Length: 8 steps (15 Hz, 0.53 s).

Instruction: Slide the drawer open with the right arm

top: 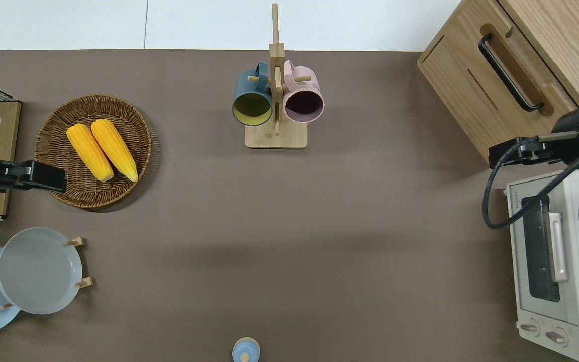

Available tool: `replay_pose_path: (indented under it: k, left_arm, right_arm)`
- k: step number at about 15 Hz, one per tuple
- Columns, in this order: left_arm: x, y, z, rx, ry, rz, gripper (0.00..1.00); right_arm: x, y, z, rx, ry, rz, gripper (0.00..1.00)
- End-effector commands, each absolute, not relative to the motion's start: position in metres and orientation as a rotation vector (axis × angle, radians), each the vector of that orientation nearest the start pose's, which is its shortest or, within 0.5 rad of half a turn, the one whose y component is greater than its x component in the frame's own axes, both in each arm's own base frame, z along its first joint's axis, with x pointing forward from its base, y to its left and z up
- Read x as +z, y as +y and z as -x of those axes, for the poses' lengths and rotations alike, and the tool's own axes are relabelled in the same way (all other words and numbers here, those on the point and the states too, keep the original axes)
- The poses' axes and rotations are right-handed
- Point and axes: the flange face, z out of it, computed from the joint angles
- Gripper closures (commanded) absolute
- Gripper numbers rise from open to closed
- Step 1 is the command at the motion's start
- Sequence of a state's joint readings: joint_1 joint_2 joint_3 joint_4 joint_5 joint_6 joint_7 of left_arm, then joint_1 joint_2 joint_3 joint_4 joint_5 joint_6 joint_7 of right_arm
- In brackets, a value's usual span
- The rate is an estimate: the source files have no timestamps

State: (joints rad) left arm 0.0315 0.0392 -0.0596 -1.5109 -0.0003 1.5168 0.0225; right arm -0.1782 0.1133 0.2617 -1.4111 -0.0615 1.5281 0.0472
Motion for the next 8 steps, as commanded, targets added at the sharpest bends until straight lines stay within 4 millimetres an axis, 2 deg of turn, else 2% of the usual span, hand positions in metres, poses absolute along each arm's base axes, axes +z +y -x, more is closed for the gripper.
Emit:
replay_pose_path:
  k: [1, 6, 8]
  left_arm:
    - [0.629, -0.014, -0.563, 0.062, 0.097, 3.126, 0.01]
    - [0.629, -0.014, -0.563, 0.062, 0.097, 3.126, 0.01]
    - [0.629, -0.014, -0.563, 0.062, 0.097, 3.126, 0.01]
  right_arm:
    - [0.639, 0.033, -0.581, -0.004, -0.085, 3.147, 0.015]
    - [0.644, 0.039, -0.579, -0.038, -0.061, 3.186, 0.015]
    - [0.645, 0.054, -0.579, -0.066, -0.095, 3.288, 0.015]
